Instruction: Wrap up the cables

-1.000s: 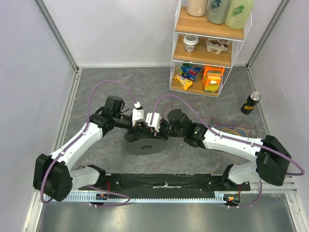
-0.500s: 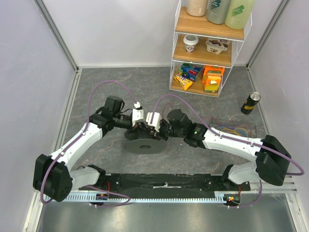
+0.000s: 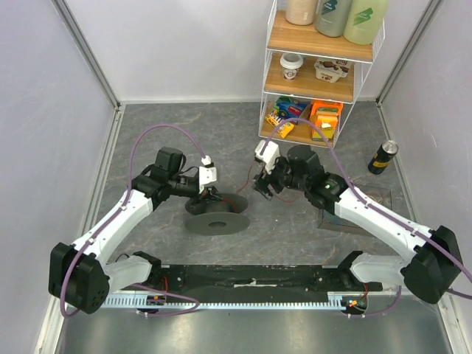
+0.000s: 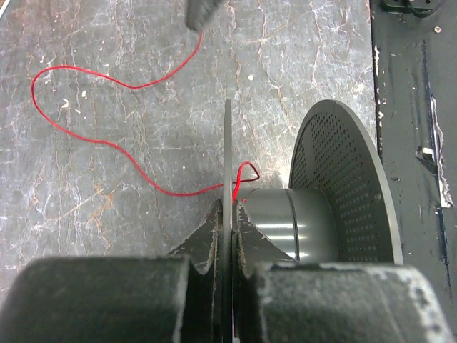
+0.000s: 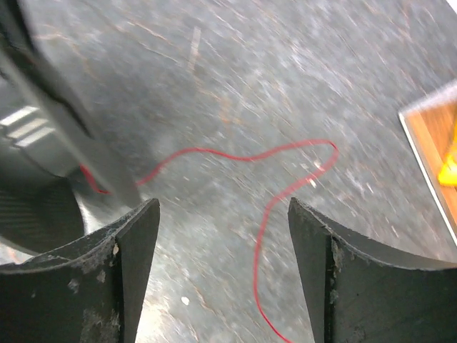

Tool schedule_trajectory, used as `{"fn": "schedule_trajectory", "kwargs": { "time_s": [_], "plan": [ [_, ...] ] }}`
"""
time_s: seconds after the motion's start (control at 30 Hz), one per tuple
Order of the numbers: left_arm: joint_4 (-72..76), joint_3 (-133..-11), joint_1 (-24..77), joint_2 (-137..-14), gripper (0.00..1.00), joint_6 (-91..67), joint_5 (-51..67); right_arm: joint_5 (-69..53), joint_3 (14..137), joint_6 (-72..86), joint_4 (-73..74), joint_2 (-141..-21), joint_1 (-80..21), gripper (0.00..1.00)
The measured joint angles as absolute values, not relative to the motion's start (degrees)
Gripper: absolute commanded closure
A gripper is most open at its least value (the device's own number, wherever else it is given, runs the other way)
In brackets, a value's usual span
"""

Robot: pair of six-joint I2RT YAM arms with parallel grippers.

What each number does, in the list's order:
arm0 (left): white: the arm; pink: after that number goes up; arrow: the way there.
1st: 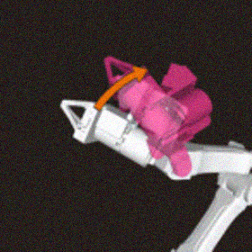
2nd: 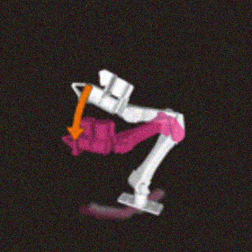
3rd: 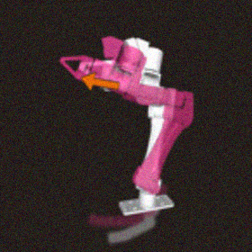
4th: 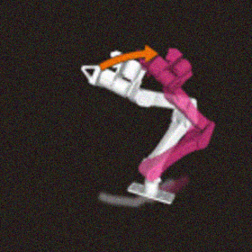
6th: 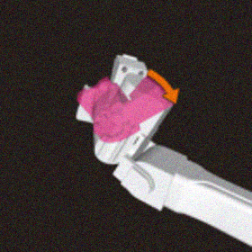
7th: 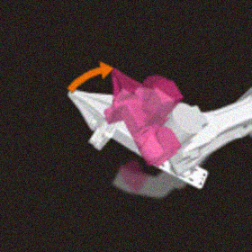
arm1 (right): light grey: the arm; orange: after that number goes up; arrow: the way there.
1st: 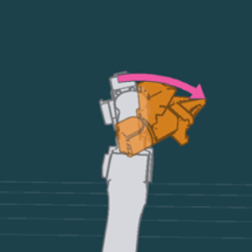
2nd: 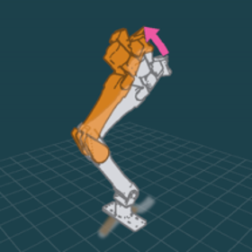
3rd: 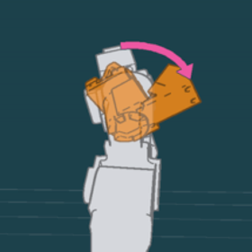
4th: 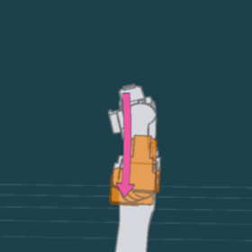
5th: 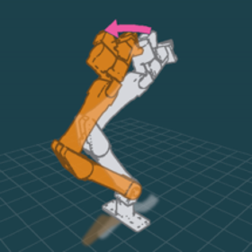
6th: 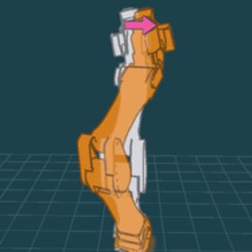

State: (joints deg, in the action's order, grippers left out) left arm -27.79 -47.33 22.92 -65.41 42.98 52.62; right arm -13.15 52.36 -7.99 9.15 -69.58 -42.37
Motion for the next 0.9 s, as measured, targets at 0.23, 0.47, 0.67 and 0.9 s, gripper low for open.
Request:
{"fn": "schedule_trajectory", "kwargs": {
  "time_s": [0.23, 0.47, 0.67, 0.9],
  "plan": [
    [-31.1, -48.0, 21.4, -64.7, 0.98, 42.7, 52.2, -13.2, 52.6, -7.5, 15.6, -70.5, -32.3, 0.17],
    [-32.5, -48.6, 21.0, -63.2, 0.98, 41.9, 51.3, -15.2, 54.2, -7.4, 19.3, -79.8, -29.6, 0.21],
    [-32.7, -49.1, 20.4, -63.1, 0.98, 40.2, 51.0, -17.6, 55.1, -4.6, 16.6, -88.4, -29.4, 0.21],
    [-32.7, -49.1, 20.3, -62.8, 0.98, 39.6, 50.8, -18.8, 59.2, -1.4, 11.1, -98.4, -29.5, 0.25]
  ]
}}
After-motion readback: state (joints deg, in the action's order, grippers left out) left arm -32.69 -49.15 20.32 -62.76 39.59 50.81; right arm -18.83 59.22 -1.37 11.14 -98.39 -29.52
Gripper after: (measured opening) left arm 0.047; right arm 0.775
